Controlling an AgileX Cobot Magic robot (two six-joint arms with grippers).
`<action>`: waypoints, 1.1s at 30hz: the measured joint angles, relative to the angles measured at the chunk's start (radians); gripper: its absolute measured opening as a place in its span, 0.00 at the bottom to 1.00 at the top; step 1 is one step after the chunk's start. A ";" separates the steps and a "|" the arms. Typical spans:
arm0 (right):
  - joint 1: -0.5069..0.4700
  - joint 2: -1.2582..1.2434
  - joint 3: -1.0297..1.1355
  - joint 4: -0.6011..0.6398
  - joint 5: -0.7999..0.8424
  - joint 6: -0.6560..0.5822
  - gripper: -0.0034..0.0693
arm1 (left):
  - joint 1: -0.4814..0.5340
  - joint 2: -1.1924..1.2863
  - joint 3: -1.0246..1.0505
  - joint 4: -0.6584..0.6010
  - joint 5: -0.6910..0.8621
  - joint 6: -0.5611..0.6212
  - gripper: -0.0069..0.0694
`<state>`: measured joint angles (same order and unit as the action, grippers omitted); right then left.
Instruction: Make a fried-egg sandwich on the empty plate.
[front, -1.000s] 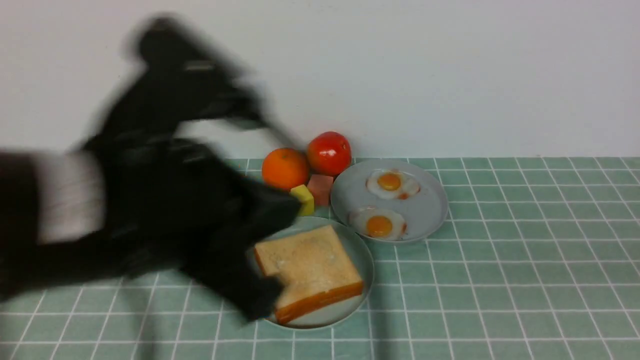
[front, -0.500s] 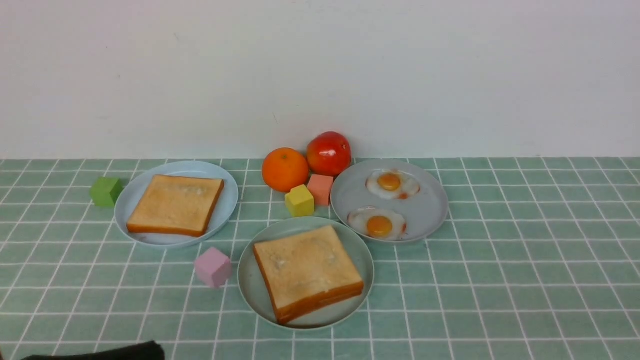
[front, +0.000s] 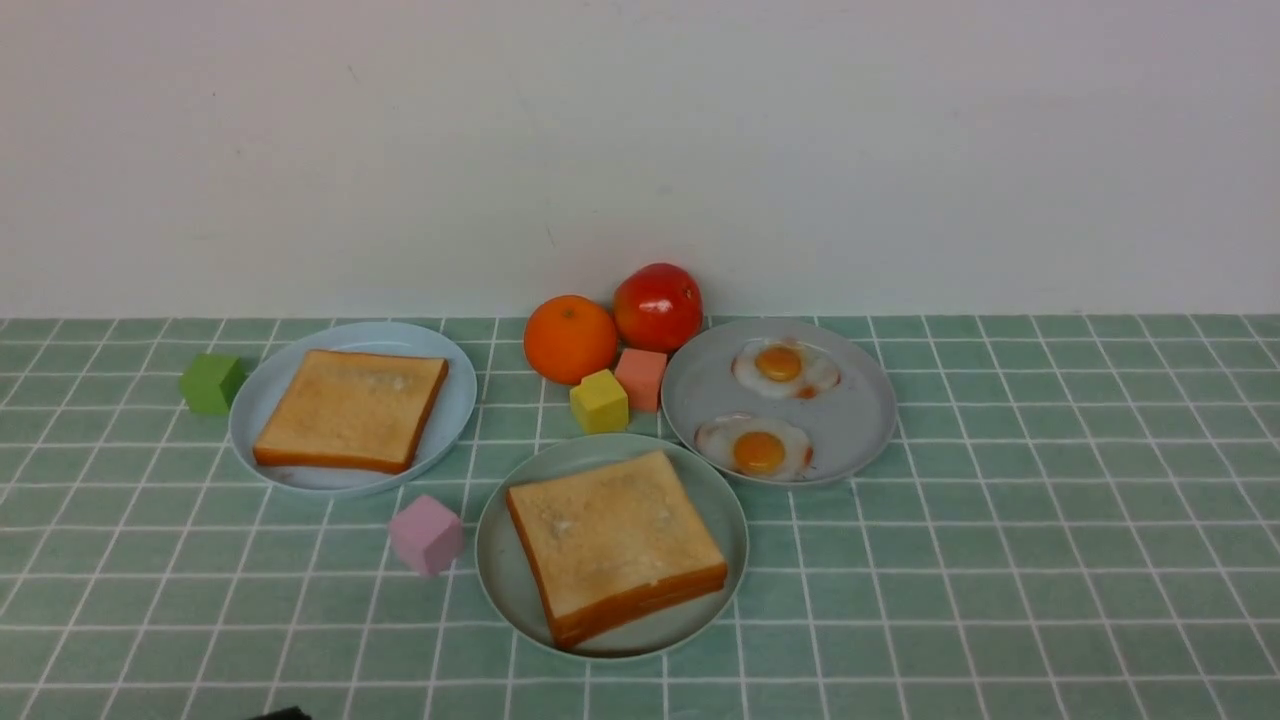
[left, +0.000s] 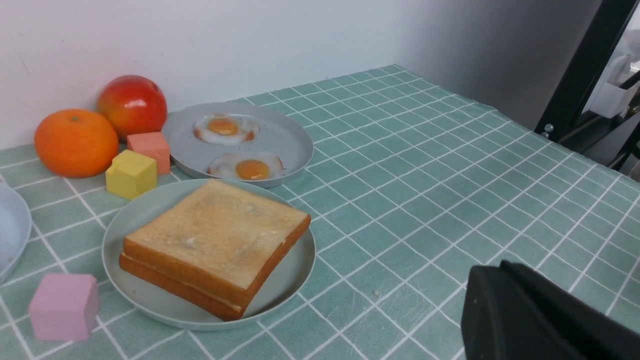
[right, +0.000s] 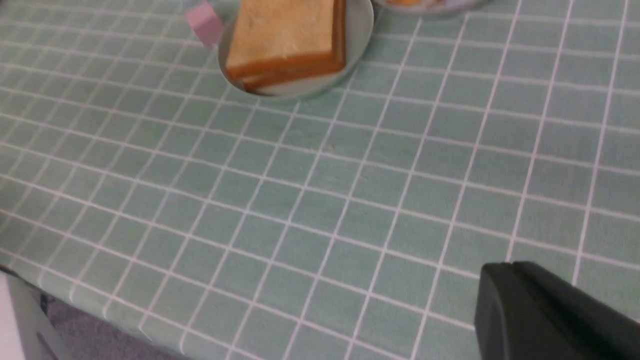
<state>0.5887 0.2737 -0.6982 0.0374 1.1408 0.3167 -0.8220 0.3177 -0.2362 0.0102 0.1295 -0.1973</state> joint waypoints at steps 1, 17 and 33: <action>0.000 0.000 0.008 0.000 0.003 0.000 0.05 | 0.000 0.000 0.000 0.000 0.001 0.000 0.07; -0.437 -0.171 0.389 0.038 -0.500 -0.295 0.03 | 0.000 0.000 0.000 0.002 0.002 0.000 0.07; -0.566 -0.283 0.712 0.061 -0.754 -0.395 0.03 | 0.000 0.000 0.000 0.003 0.006 0.000 0.08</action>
<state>0.0222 -0.0096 0.0142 0.0986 0.3872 -0.0787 -0.8220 0.3177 -0.2362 0.0128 0.1350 -0.1973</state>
